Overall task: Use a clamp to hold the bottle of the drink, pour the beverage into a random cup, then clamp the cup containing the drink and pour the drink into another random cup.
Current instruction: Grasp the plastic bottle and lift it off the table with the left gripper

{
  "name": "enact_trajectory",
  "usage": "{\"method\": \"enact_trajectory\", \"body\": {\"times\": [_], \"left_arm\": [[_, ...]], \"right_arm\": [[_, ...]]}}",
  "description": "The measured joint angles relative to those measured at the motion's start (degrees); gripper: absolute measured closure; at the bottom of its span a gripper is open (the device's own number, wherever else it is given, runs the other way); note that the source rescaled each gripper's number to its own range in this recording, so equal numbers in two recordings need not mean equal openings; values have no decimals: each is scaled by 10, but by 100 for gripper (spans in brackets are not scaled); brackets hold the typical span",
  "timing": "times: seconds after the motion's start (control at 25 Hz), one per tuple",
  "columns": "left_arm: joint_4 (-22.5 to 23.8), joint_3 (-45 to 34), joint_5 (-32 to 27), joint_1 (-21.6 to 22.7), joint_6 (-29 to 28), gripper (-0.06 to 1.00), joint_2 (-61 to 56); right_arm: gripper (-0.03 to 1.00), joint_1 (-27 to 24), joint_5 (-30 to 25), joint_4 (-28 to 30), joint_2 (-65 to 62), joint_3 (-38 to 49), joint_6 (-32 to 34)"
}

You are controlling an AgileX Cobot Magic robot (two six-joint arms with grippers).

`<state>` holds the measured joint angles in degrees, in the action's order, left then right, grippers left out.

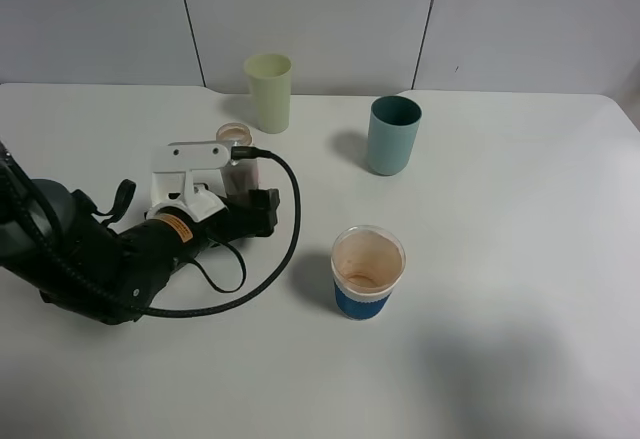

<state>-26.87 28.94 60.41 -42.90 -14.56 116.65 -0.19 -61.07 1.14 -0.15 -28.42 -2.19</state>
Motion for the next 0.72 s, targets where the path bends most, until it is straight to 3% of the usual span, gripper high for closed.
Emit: {"method": "enact_trajectory", "body": {"times": [0.24,0.48,0.6,0.72], "left_arm": [[-33,20,-1,0,0,11,13],[-50,21,-1,0,0,26,19],[-51,21,-1,0,0,38,19],[-51,21,-1,0,0,58,19]], "right_arm": [[7,0,0,0,0,0,0],[7,0,0,0,0,0,0],[7,0,0,0,0,0,0],[7,0,0,0,0,0,0]]}}
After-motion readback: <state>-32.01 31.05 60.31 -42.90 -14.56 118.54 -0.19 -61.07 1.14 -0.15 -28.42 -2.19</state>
